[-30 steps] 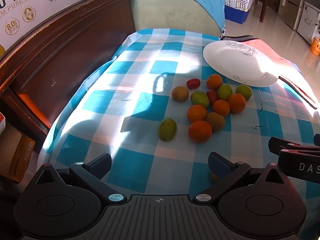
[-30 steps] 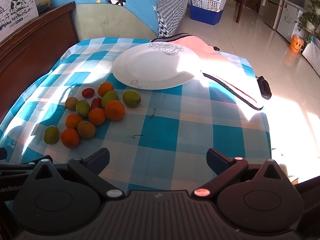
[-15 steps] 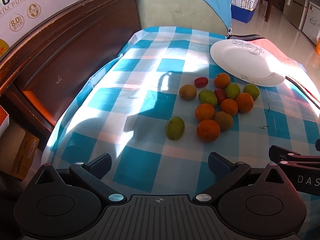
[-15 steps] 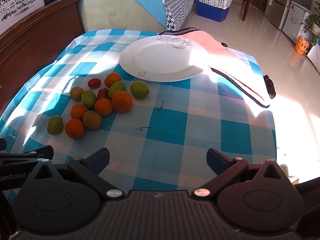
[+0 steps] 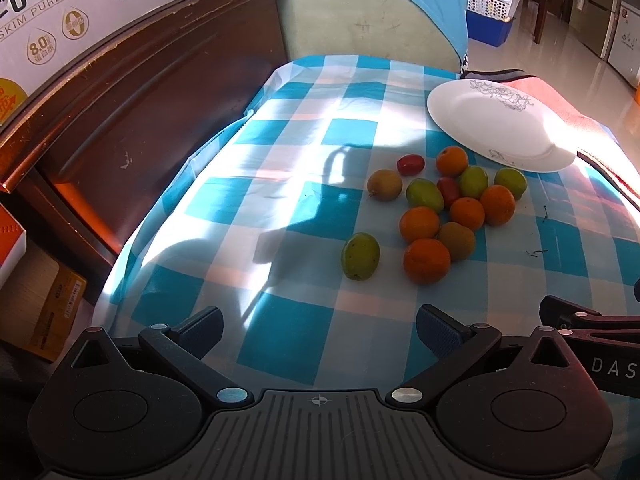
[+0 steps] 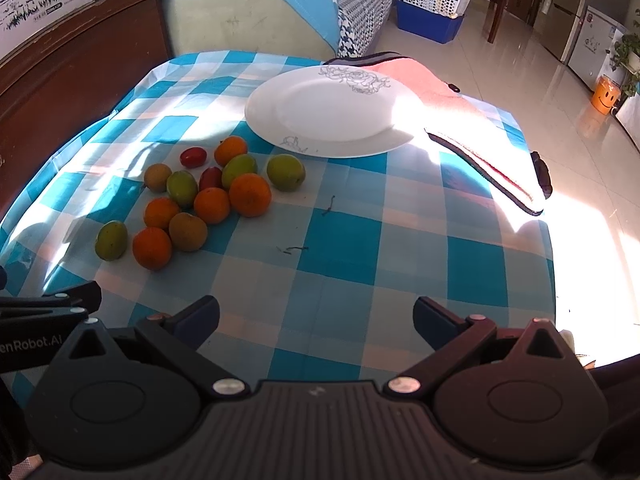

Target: Organize fruits

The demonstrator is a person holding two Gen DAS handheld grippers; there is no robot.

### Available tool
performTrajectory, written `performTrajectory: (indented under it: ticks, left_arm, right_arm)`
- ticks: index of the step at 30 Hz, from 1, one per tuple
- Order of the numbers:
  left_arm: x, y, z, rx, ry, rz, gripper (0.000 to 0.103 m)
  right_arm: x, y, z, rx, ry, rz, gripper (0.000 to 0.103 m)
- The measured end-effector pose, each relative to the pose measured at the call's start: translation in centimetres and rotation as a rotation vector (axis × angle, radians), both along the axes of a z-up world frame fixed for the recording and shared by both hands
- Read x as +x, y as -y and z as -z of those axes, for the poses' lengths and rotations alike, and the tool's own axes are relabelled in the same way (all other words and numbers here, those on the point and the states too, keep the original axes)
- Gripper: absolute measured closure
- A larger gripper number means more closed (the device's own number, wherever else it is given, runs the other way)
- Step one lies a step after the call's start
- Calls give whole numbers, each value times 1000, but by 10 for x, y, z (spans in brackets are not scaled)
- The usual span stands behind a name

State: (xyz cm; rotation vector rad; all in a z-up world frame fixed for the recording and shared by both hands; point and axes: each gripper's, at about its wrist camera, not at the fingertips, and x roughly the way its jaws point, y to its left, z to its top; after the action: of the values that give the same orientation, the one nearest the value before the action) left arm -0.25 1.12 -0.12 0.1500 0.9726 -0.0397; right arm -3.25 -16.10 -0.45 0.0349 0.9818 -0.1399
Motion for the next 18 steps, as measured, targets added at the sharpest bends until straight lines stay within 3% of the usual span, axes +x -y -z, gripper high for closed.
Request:
performTrajectory:
  ticks: [18]
  left_arm:
    - [0, -1, 0, 1, -1, 0, 0]
  right_arm:
    - [-1, -3, 1, -6, 0, -4, 1]
